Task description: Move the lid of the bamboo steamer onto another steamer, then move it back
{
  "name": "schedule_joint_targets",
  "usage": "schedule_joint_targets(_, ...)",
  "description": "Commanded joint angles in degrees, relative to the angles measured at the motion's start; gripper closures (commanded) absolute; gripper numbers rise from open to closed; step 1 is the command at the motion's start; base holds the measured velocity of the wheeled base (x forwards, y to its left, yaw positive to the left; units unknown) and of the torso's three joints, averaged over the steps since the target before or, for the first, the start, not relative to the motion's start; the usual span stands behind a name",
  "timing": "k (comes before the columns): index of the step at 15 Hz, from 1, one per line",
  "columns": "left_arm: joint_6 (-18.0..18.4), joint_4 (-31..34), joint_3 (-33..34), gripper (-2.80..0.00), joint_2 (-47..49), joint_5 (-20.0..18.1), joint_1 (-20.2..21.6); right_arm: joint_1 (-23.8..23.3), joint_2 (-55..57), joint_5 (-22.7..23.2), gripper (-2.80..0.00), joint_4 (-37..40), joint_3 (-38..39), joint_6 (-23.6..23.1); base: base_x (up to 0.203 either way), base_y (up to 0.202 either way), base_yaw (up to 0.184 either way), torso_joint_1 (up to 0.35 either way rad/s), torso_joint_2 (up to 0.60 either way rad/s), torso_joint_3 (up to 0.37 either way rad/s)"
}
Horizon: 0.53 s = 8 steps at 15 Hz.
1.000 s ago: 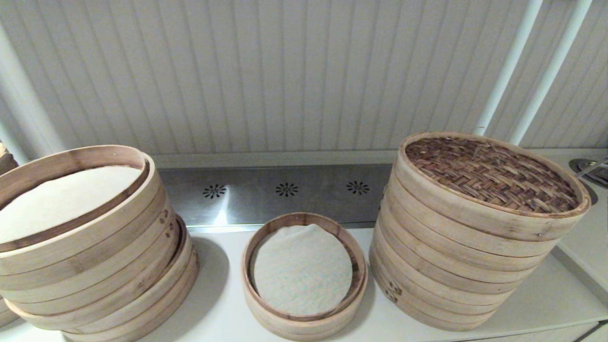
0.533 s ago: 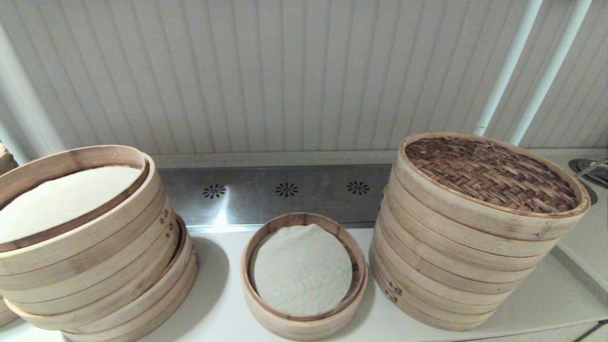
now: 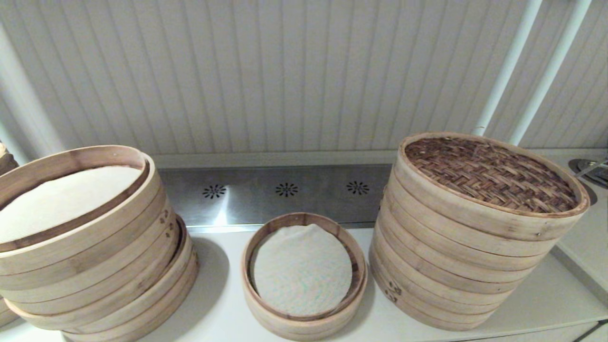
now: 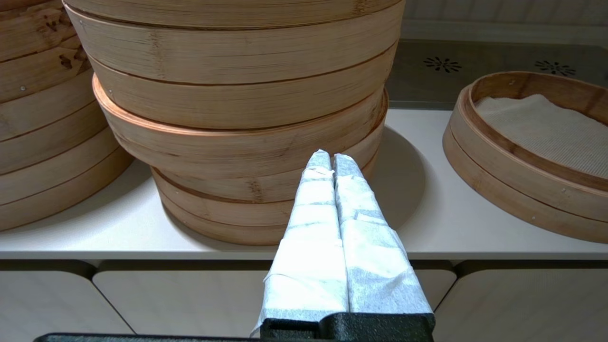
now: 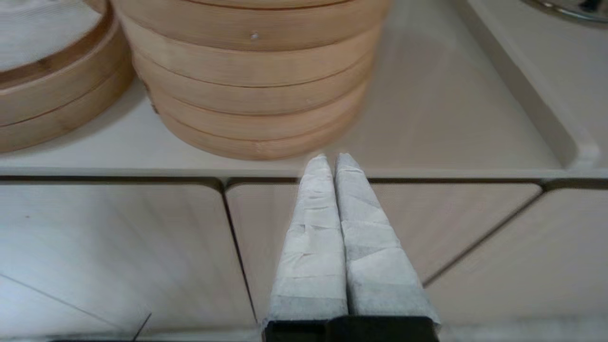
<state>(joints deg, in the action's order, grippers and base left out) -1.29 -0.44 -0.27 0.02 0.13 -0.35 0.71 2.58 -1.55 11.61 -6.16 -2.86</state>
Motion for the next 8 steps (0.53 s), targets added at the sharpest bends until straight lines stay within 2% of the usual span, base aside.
schedule_joint_targets(1,-0.03,-0.09,0.0,0.0,0.06,0.04,0.0,0.09,-2.5,2.38,0.0,-2.75,2.99,-0.13,0.0,0.0,0.0,0.0,0.0,0.0)
schedule_joint_targets(3,-0.03,-0.09,0.0,0.0,0.06,0.04,0.0,0.08,-2.49,2.43,0.0,-7.57,4.58,0.05,0.0,0.0,0.0,0.0,0.0,0.0)
schedule_joint_targets(8,-0.03,-0.09,0.0,0.0,0.06,0.04,0.0,0.17,-2.49,2.34,0.0,-7.57,4.58,1.81,0.0,0.0,0.0,0.0,0.0,0.0)
